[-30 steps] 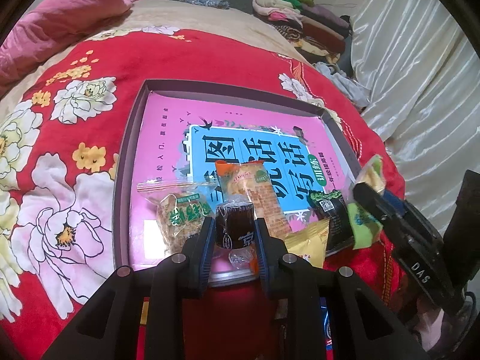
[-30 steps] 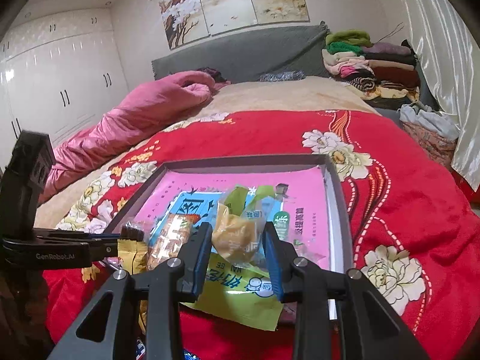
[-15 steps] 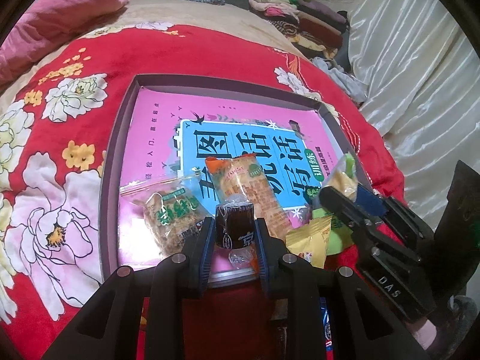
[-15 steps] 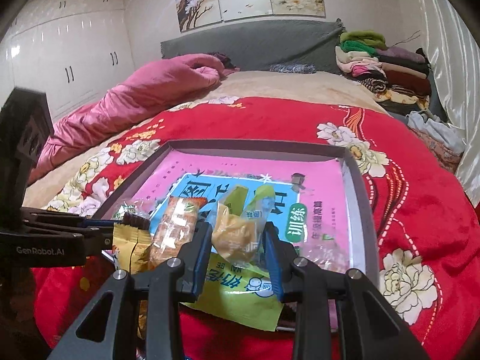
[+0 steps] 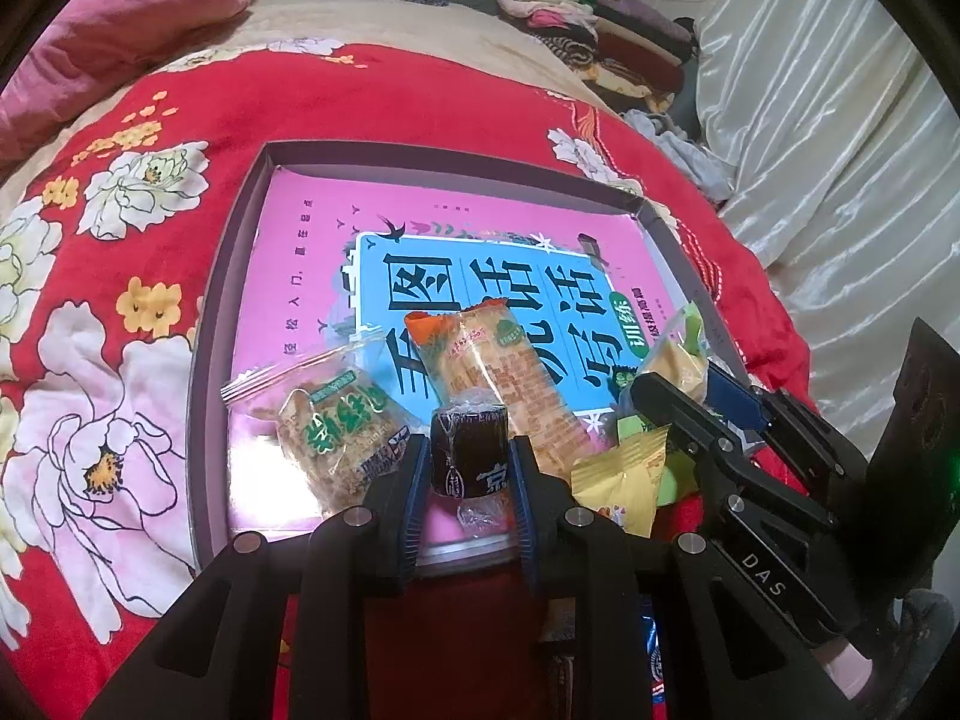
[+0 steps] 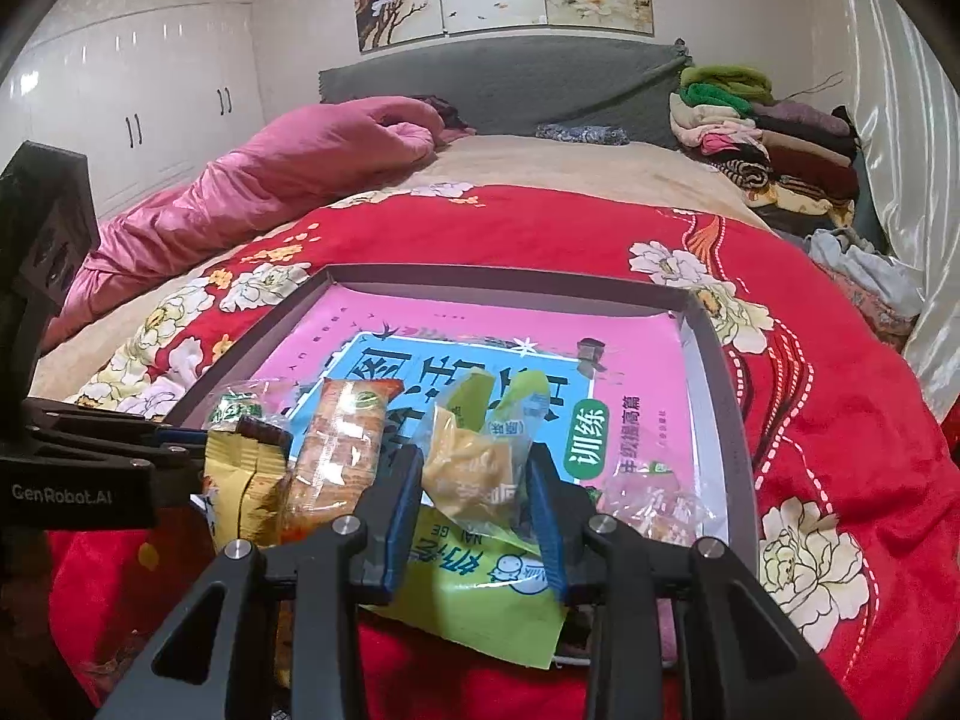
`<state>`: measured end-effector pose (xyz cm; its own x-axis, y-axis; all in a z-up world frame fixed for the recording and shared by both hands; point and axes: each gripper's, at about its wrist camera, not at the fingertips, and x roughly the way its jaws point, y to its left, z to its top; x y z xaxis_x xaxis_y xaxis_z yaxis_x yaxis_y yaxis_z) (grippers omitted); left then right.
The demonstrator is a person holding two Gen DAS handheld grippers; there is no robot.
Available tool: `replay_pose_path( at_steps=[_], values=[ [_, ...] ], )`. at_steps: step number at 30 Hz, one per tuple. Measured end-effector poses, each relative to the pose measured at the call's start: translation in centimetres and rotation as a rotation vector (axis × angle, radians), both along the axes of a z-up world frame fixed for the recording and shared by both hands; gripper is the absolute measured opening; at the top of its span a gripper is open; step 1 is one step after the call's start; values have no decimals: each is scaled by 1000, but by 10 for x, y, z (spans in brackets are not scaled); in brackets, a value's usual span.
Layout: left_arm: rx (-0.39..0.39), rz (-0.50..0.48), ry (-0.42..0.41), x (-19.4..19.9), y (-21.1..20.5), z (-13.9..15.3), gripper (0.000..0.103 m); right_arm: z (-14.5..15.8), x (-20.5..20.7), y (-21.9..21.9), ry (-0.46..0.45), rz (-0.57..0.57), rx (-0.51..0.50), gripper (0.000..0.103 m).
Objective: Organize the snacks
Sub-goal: 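Release the brown packet with the left tool while the right tool releases the green-label bag in the box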
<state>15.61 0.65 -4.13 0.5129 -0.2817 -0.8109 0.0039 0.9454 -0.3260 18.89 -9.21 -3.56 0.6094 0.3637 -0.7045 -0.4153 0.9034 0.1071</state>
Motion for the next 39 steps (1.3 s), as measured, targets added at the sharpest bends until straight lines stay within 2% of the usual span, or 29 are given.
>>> replay_pose_path(
  at_steps=[9, 39],
  values=[
    [2, -3, 5, 0, -1, -1, 27, -3, -3, 6, 7, 32, -10, 38],
    [9, 3, 7, -1, 2, 0, 27, 4, -3, -7, 14, 0, 49, 43]
  ],
)
